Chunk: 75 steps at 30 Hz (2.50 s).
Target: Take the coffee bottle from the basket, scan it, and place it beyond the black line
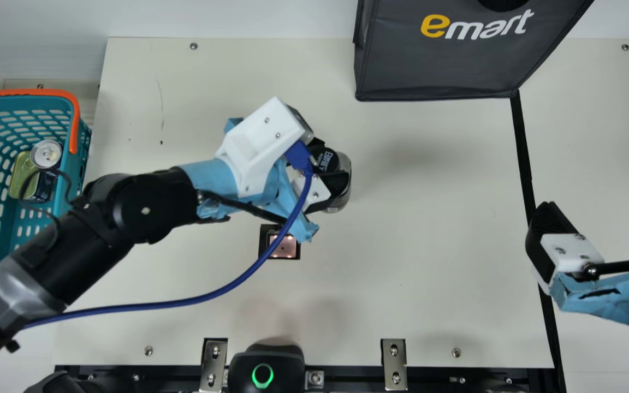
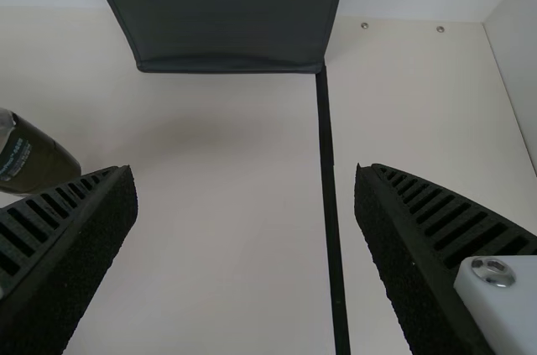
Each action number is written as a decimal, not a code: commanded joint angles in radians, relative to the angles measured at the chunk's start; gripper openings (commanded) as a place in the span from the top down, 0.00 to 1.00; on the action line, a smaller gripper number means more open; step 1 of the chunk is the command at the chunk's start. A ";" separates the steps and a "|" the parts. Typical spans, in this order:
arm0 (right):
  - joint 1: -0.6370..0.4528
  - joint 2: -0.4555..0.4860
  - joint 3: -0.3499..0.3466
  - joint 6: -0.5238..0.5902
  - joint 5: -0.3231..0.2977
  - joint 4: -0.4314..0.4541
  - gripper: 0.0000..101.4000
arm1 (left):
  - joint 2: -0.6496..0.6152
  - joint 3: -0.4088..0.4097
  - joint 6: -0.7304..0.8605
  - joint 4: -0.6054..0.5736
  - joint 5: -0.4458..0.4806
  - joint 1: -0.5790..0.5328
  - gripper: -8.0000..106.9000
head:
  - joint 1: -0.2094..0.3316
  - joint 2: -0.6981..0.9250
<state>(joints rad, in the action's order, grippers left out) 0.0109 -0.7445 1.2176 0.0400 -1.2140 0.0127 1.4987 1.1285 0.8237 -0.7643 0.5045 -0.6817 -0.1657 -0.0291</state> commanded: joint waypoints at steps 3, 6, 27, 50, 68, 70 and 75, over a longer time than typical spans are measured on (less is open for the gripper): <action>0.000 0.000 0.000 0.000 0.000 0.000 0.10 | 0.028 0.021 0.023 -0.002 0.001 -0.010 0.84 | 0.027 0.002; 0.000 0.000 0.000 0.000 0.000 0.000 0.10 | 0.049 0.035 0.043 -0.006 -0.002 -0.019 0.84 | 0.027 0.002; 0.000 0.000 0.000 0.000 0.000 0.000 0.10 | 0.152 0.058 0.171 -0.062 -0.020 -0.034 0.84 | 0.027 0.002; 0.000 0.000 0.000 0.000 -0.001 0.000 0.10 | 0.176 0.064 0.200 -0.052 -0.027 -0.030 0.23 | 0.027 0.002; 0.000 0.000 0.000 0.000 0.000 0.000 0.10 | 0.118 0.071 0.101 0.010 -0.010 0.015 0.15 | 0.027 0.002; 0.000 0.000 0.000 0.000 -0.001 0.000 0.10 | 0.104 0.072 0.071 0.026 -0.005 0.022 0.15 | 0.027 0.002; 0.000 0.000 0.000 0.000 -0.001 0.000 0.10 | 0.068 0.068 -0.010 0.073 0.001 0.039 0.15 | 0.027 0.002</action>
<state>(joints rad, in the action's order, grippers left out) 0.0109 -0.7445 1.2176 0.0400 -1.2148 0.0127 1.5747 1.1985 0.8383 -0.7017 0.5048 -0.6441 -0.1641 -0.0291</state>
